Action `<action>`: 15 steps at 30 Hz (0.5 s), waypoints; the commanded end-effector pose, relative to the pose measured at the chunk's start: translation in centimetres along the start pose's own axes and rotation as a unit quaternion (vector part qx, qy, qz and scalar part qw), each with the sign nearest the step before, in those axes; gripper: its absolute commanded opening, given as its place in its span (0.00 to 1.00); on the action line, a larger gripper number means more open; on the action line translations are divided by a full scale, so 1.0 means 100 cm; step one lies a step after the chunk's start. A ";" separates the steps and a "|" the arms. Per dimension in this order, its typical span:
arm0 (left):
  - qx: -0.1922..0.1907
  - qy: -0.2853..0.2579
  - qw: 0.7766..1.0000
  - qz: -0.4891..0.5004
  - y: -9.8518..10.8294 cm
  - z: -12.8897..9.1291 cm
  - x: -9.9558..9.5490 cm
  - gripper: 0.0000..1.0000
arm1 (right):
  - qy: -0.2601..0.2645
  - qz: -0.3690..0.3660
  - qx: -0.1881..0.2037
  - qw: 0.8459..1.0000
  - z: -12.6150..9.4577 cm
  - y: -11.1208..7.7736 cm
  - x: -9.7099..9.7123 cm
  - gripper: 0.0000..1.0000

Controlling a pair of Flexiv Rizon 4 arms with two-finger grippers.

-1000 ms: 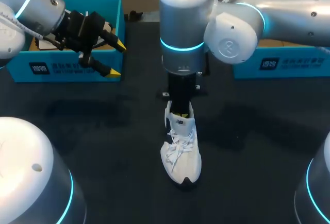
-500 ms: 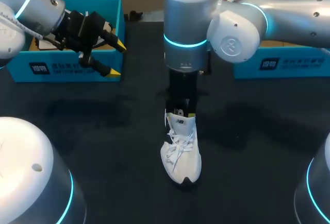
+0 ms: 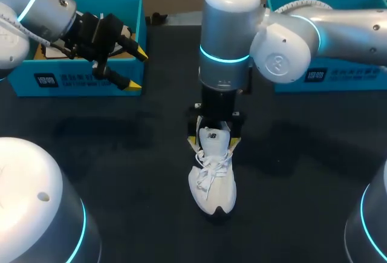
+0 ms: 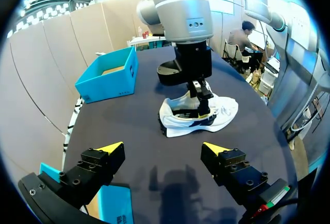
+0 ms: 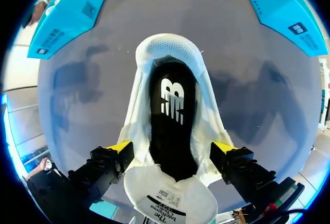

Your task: Take the shoe out of the shoebox, open the shoe tongue, remove and reinsert the insole, then place the shoe into the shoebox

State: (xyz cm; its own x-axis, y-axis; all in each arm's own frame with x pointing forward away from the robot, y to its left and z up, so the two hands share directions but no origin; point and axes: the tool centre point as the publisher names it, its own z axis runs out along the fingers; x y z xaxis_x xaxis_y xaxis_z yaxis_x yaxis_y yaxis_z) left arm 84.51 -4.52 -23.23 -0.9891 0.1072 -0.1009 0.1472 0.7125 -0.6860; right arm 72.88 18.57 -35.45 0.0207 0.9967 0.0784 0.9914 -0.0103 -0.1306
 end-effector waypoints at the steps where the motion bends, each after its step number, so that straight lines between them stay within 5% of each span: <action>1: -0.001 0.000 1.000 0.000 0.000 0.000 0.001 1.00 | 0.000 0.000 -0.001 1.000 -0.001 -0.004 0.000 1.00; 15: -0.001 0.000 1.000 0.000 0.000 0.000 0.001 1.00 | 0.000 0.022 0.006 1.000 -0.016 -0.027 0.002 1.00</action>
State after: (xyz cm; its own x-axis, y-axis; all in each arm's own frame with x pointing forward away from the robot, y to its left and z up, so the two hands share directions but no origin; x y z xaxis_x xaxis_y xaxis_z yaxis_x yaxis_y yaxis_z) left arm 84.51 -4.52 -23.23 -0.9891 0.1072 -0.1008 0.1472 0.7125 -0.6860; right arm 71.13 19.12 -33.95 0.0586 0.9958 0.0697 0.9862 -0.0469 -0.1590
